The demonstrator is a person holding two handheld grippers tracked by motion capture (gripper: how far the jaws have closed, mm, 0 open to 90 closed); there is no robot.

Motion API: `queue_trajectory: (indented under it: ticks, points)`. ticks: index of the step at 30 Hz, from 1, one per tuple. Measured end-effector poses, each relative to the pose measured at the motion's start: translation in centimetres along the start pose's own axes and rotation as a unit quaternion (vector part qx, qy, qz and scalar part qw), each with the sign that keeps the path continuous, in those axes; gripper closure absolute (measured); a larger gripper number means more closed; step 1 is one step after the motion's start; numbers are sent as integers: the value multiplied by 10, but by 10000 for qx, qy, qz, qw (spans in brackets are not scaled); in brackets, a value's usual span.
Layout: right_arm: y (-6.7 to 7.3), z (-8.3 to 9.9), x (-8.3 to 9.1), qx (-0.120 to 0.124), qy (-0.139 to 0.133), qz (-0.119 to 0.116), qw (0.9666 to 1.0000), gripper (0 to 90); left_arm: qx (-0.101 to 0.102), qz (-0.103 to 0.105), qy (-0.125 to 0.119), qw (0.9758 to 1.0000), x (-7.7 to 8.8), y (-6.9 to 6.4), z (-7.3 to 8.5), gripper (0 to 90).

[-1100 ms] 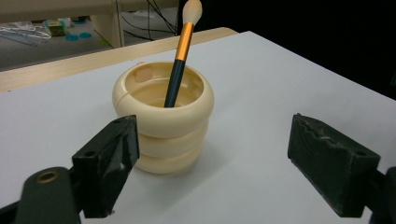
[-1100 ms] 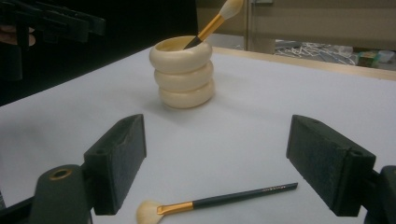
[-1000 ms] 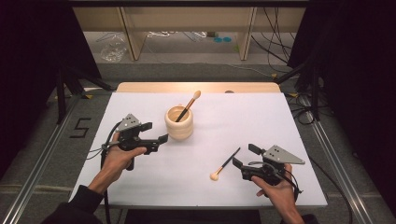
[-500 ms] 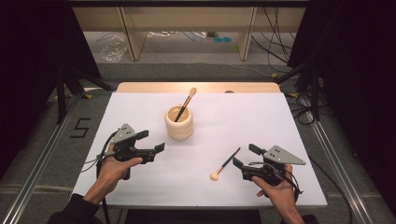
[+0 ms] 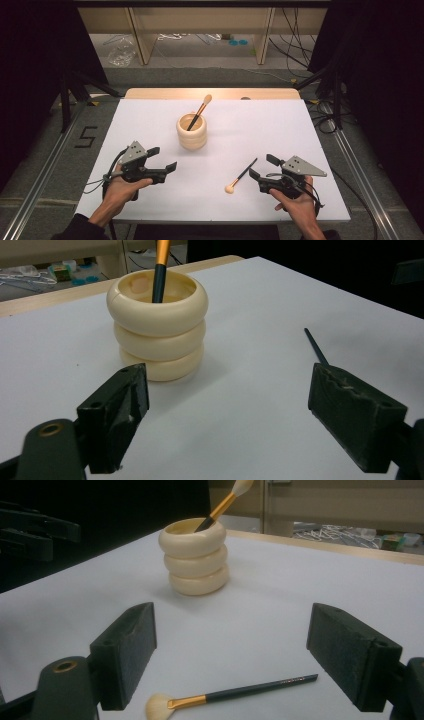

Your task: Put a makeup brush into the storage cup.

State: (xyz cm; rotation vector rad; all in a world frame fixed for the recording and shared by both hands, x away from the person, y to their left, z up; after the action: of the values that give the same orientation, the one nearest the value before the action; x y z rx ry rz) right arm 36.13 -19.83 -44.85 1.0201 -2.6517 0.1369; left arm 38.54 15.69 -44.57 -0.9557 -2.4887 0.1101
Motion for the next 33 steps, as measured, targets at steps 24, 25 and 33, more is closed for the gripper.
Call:
queue_trajectory:
  ticks: [24, 25, 33]
  points:
    - [0, 0, 0, 103, 48, 40, 9999, 207, -79, -6, 96, 9999, 4, -7, 14, 166]
    - [0, 0, 0, 111, 58, 14, 9999, 206, -82, -5, 96, 9999, 4, -7, 14, 166]
    - [-1, 1, -4, 434, 216, -117, 9988, 193, -135, 20, 87, 9999, 3, -7, 16, 166]
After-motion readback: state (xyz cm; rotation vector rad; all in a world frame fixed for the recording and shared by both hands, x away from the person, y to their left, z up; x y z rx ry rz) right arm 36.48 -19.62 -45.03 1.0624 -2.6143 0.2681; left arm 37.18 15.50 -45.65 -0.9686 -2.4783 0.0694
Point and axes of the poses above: each handheld gripper's, and its own axes: x roughly backward along the jaws, z roughly out of its underside, y roughly to its left, the point moved 5 cm from there along -x, roughly forward along the jaws, and after that the axes turned 7 degrees about x, right-handed, at the moved point
